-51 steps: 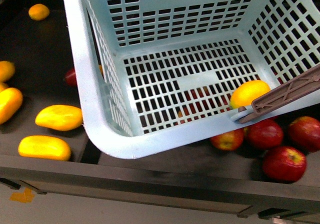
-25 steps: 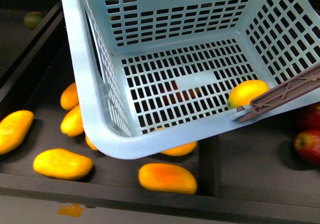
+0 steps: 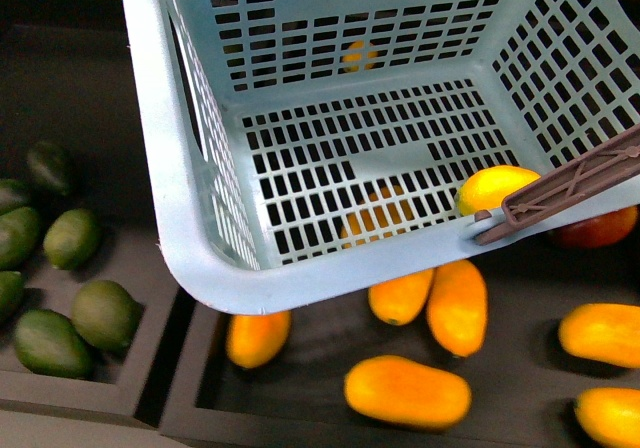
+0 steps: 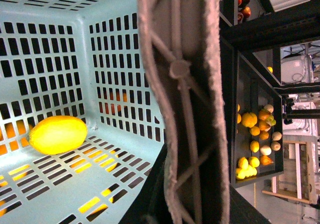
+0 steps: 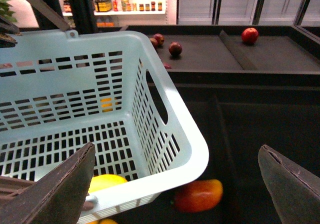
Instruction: Pick lemon and mango into basket
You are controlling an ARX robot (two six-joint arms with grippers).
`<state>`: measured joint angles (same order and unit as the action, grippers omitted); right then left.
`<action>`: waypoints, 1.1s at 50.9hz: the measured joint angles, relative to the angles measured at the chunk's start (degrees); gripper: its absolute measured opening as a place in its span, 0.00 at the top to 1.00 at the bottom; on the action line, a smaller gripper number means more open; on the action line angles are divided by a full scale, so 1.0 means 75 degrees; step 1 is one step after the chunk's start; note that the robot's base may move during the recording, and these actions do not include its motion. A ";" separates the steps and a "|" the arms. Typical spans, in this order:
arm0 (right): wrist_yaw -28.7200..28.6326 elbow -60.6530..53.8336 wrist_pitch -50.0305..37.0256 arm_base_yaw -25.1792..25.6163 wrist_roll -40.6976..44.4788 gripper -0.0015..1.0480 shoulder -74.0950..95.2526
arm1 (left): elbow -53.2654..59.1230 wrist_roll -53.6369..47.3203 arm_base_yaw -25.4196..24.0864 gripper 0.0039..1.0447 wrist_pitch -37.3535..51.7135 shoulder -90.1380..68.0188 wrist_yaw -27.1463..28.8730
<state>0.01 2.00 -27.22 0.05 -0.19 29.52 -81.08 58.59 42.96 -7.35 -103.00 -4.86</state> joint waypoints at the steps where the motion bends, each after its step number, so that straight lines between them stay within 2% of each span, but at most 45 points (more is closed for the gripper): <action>1: 0.0000 0.0000 0.0000 0.0000 0.0000 0.08 0.0000 | 0.0000 0.0000 0.0000 0.94 0.0000 0.0000 -0.0009; 37: -0.0015 -0.0015 0.0006 -0.0006 0.0003 0.08 0.0003 | -0.0003 -0.0085 -0.0114 0.94 0.0003 -0.0003 0.0157; 38: 0.0291 0.0067 0.0300 -0.0079 -0.0187 0.08 0.0117 | -0.0003 -0.0085 -0.0105 0.94 0.0003 -0.0003 0.0128; 39: 0.1157 0.0475 0.1408 -0.0216 -0.0627 0.08 0.0344 | -0.0003 -0.0064 -0.0102 0.94 0.0003 -0.0003 0.0096; 40: 0.1282 0.0653 0.1824 -0.0227 -0.0711 0.08 0.0466 | -0.0003 -0.0055 -0.0102 0.94 0.0003 -0.0003 0.0073; 41: 0.1953 0.1014 0.2605 -0.0181 -0.1075 0.08 0.0731 | 0.0000 -0.0041 -0.0102 0.94 0.0000 -0.0003 0.0055; 42: 0.2474 0.1343 0.3311 -0.0044 -0.1419 0.08 0.1008 | 0.0000 -0.0020 -0.0099 0.94 0.0000 -0.0003 0.0050; 44: 0.2926 0.1760 0.4162 0.0216 -0.1851 0.08 0.1422 | 0.0000 -0.0009 -0.0073 0.95 0.0003 -0.0003 0.0038; 48: 0.2882 0.2069 0.4768 0.0997 -0.2215 0.08 0.2072 | -0.0003 -0.0026 -0.0026 0.95 0.0003 0.0000 -0.0006; 56: 0.1250 0.2407 0.2646 0.3620 -0.1912 0.08 0.4785 | 0.0000 0.0003 0.0017 0.95 0.0006 -0.0015 -0.0082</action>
<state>9.39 20.05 -7.38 27.20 -14.52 65.41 -81.08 58.61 43.09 -7.31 -103.11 -5.48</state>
